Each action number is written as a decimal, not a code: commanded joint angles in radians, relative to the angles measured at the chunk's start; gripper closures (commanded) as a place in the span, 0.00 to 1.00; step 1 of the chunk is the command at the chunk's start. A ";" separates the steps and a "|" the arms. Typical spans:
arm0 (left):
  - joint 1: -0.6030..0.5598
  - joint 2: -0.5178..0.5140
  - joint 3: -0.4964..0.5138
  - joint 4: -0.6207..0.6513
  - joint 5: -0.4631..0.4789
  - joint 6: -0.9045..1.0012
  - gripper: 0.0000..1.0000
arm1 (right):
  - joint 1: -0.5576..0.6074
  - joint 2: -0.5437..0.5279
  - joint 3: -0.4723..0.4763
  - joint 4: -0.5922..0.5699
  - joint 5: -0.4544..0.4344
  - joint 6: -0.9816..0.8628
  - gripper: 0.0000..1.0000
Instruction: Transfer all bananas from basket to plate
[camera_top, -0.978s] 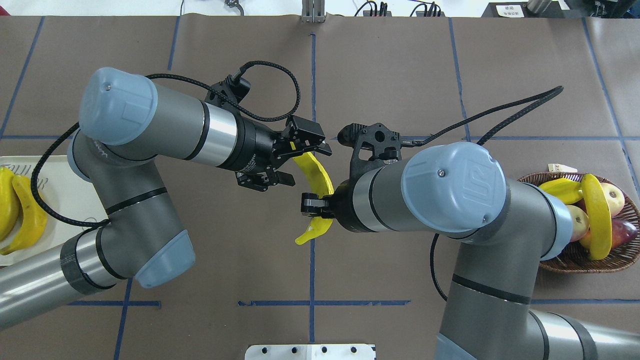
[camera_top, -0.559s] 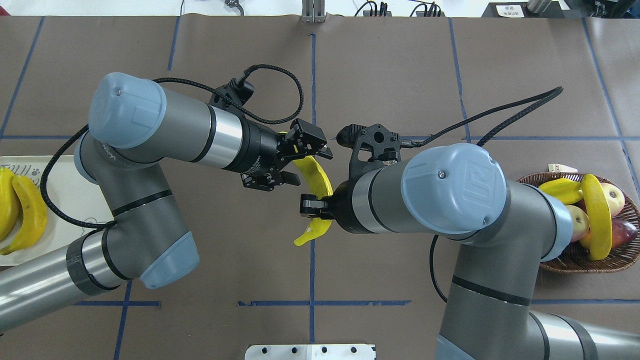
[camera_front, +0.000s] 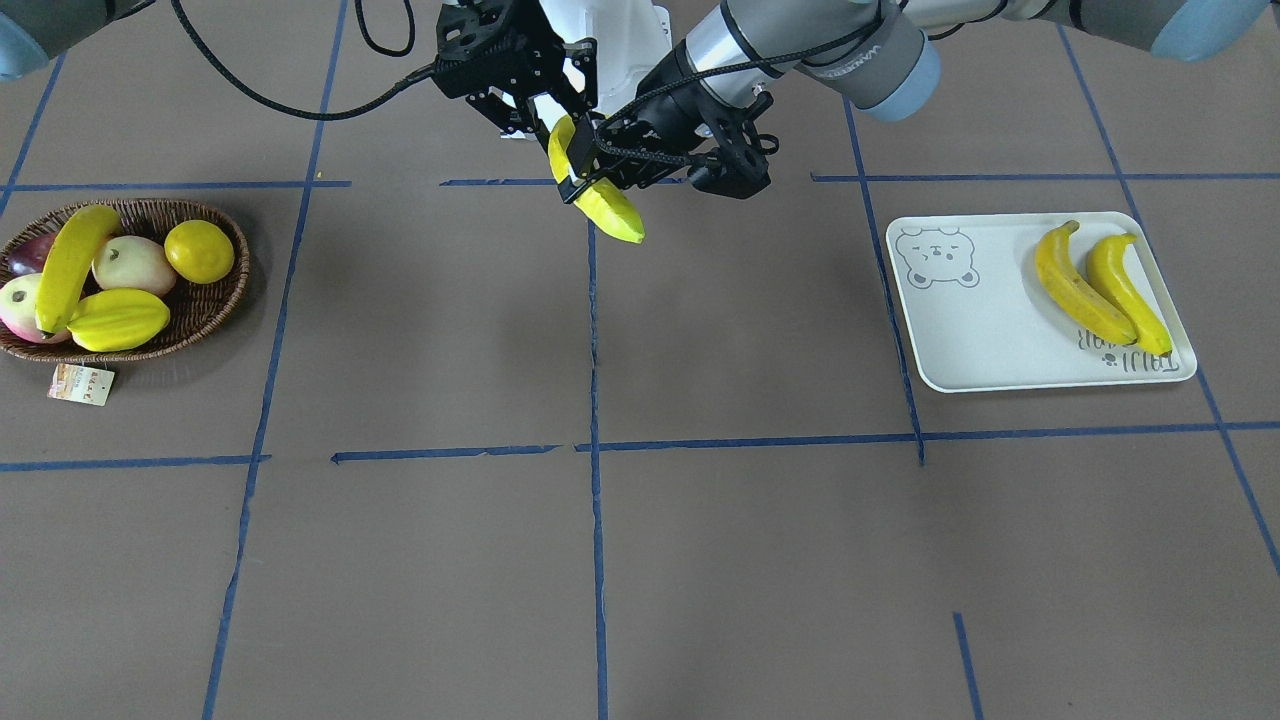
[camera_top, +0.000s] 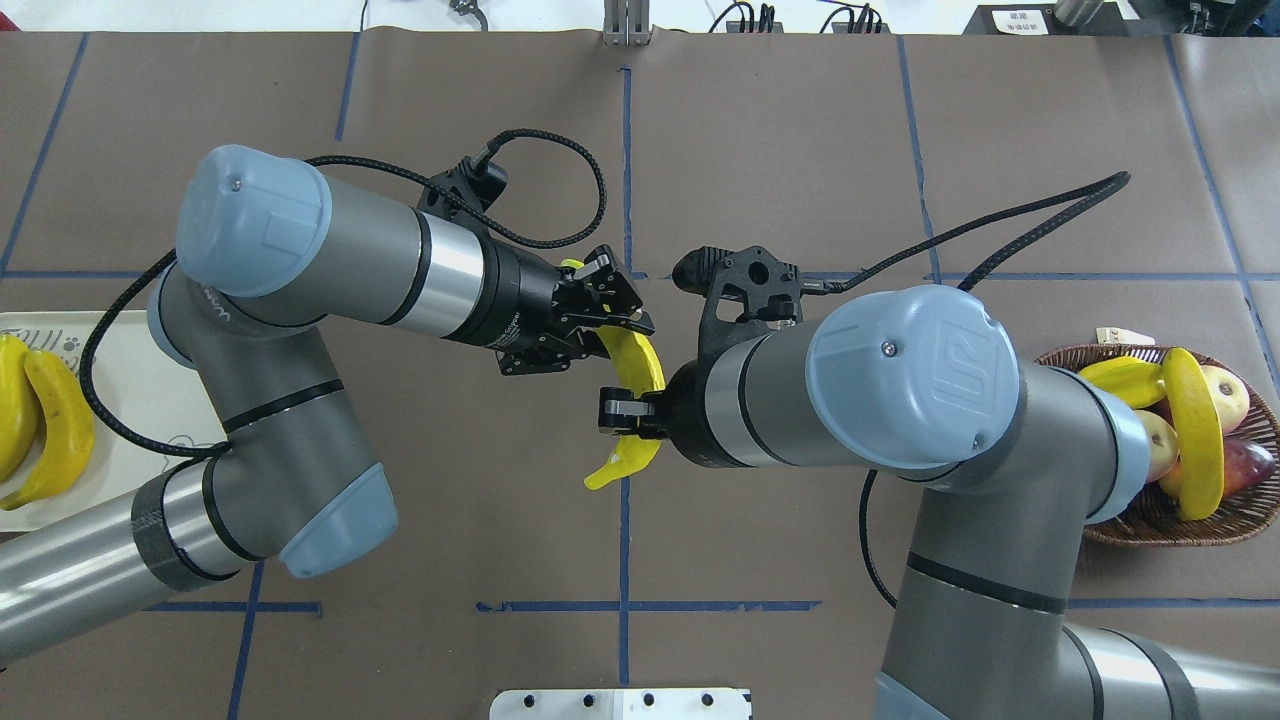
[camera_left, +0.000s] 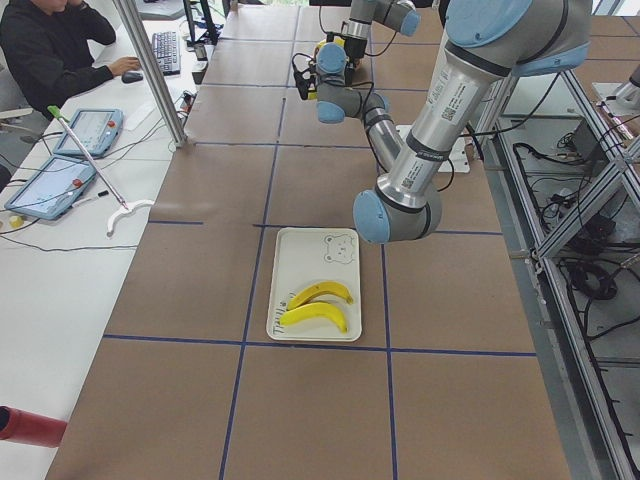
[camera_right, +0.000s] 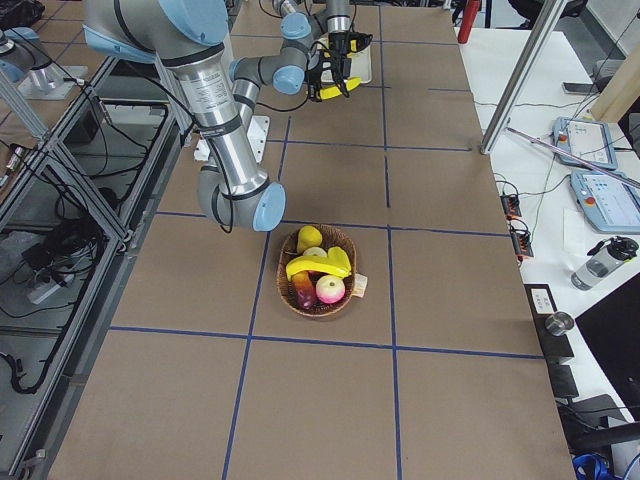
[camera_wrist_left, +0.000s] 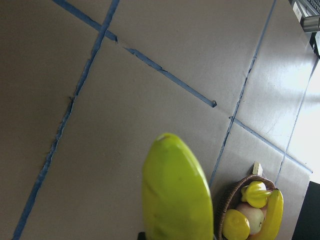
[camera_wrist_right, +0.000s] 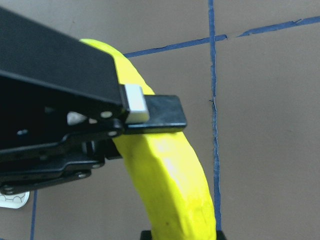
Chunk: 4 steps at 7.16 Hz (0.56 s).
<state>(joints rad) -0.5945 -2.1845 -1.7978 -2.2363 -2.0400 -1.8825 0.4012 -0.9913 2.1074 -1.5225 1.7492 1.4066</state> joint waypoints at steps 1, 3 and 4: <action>-0.001 0.003 -0.005 0.000 0.000 0.003 1.00 | 0.002 -0.003 0.017 -0.002 0.001 0.000 0.00; -0.007 0.011 -0.009 0.015 -0.006 0.005 1.00 | 0.008 -0.016 0.058 -0.004 0.004 -0.001 0.00; -0.033 0.028 -0.015 0.062 -0.011 0.008 1.00 | 0.028 -0.027 0.101 -0.007 0.012 -0.001 0.00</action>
<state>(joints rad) -0.6065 -2.1715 -1.8074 -2.2133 -2.0459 -1.8774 0.4129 -1.0069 2.1657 -1.5269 1.7545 1.4053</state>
